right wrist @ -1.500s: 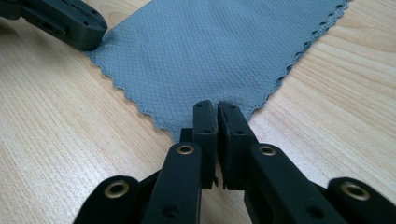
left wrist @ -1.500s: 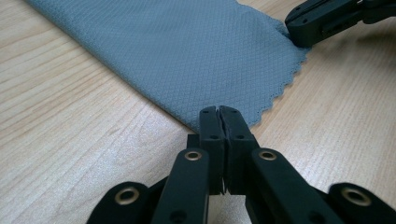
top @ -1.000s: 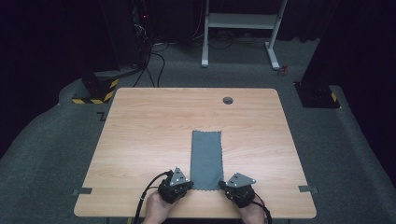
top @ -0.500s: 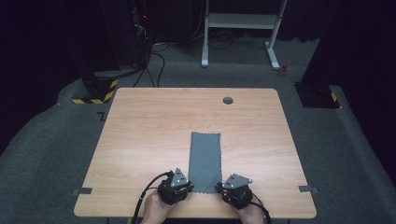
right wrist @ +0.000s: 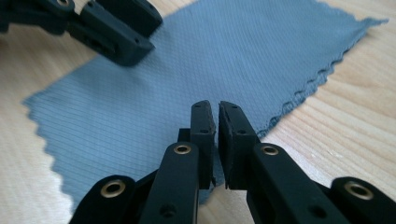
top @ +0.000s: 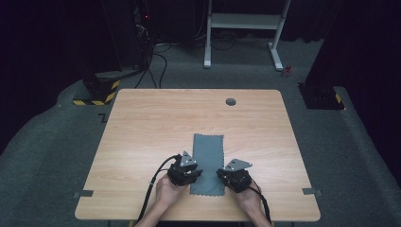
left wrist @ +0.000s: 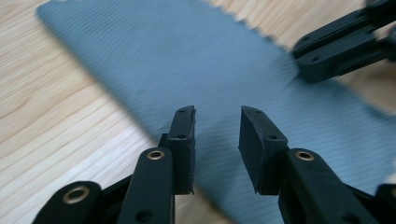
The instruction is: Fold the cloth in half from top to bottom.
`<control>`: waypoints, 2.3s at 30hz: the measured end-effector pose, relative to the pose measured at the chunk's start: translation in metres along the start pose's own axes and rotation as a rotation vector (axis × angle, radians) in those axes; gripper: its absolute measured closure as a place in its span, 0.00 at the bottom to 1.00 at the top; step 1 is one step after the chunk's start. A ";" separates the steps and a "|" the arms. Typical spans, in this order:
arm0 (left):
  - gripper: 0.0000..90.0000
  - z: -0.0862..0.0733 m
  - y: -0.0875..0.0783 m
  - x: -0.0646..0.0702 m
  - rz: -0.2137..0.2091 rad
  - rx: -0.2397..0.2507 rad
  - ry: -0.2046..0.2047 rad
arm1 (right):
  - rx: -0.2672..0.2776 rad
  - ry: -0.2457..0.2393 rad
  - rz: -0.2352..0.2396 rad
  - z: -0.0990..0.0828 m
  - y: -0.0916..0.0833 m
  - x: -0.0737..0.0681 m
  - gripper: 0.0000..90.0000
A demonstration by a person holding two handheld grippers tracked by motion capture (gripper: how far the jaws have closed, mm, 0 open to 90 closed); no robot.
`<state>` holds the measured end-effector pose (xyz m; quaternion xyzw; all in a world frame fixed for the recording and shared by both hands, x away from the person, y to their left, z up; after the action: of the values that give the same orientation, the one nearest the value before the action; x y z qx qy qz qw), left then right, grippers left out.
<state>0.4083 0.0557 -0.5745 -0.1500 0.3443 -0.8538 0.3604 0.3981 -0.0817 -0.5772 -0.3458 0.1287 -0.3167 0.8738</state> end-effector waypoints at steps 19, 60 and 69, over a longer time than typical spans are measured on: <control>0.67 0.022 0.018 -0.018 -0.009 0.046 -0.064 | -0.021 -0.022 0.007 -0.005 0.002 0.003 0.94; 0.57 0.054 0.061 -0.105 0.150 -0.007 -0.246 | 0.047 0.208 -0.113 0.046 0.026 0.082 0.80; 0.69 0.058 0.066 -0.109 0.171 -0.003 -0.227 | -0.005 0.313 -0.149 0.055 0.056 0.114 0.78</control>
<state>0.5470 0.0727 -0.5793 -0.2163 0.3144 -0.7970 0.4682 0.5358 -0.0949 -0.5758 -0.3029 0.2382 -0.4304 0.8163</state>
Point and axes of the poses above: each handheld gripper's, and its own axes: y roughly forward along the jaws, z roughly out of its top, x roughly to its right, the point moved 9 cm from there along y, roughly forward along the jaws, and after that the axes turned 2 degrees about z, right-handed, at the moved point
